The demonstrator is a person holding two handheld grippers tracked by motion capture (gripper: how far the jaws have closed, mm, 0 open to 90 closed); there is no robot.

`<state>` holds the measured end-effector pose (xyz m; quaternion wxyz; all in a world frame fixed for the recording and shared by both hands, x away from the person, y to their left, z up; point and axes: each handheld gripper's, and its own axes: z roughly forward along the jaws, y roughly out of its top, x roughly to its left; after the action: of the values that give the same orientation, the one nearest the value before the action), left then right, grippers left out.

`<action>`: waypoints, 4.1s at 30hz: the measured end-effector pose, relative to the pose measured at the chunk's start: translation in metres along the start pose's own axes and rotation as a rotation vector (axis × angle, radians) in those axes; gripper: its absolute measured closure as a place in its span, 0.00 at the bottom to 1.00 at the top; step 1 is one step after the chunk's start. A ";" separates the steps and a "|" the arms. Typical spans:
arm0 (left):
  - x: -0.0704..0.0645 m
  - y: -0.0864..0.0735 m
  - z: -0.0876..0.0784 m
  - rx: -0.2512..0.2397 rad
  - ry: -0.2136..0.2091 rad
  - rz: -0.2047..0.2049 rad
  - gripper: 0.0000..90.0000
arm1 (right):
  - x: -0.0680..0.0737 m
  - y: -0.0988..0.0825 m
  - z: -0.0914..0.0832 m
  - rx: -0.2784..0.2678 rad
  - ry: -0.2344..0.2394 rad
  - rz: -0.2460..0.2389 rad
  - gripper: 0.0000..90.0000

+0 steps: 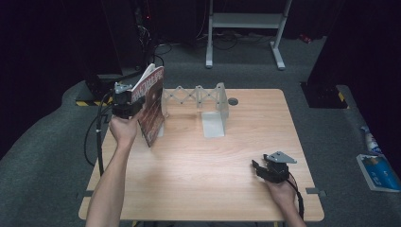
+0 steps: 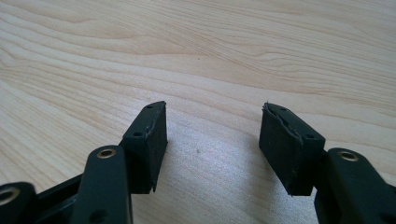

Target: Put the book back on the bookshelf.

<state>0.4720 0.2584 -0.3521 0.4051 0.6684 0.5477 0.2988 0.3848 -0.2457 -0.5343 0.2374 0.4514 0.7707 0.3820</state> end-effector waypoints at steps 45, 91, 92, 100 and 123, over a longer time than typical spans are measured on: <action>0.032 -0.002 -0.014 0.089 0.118 0.071 0.79 | 0.000 0.000 0.000 0.000 0.000 0.000 0.46; 0.038 -0.017 -0.047 -0.004 0.059 -0.025 0.42 | 0.000 0.000 0.000 0.000 0.001 0.000 0.46; 0.038 -0.018 -0.049 -0.012 0.053 -0.027 0.42 | 0.000 0.000 0.000 0.000 0.002 0.000 0.46; 0.038 -0.025 -0.058 -0.024 0.052 -0.041 0.42 | 0.000 0.000 0.000 0.000 0.001 0.000 0.46; 0.036 -0.044 -0.076 -0.044 0.007 -0.060 0.42 | 0.000 0.000 0.000 0.000 0.001 -0.001 0.46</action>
<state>0.3944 0.3130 -0.3542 0.4264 0.6417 0.5621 0.3008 0.3844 -0.2456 -0.5342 0.2370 0.4508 0.7711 0.3821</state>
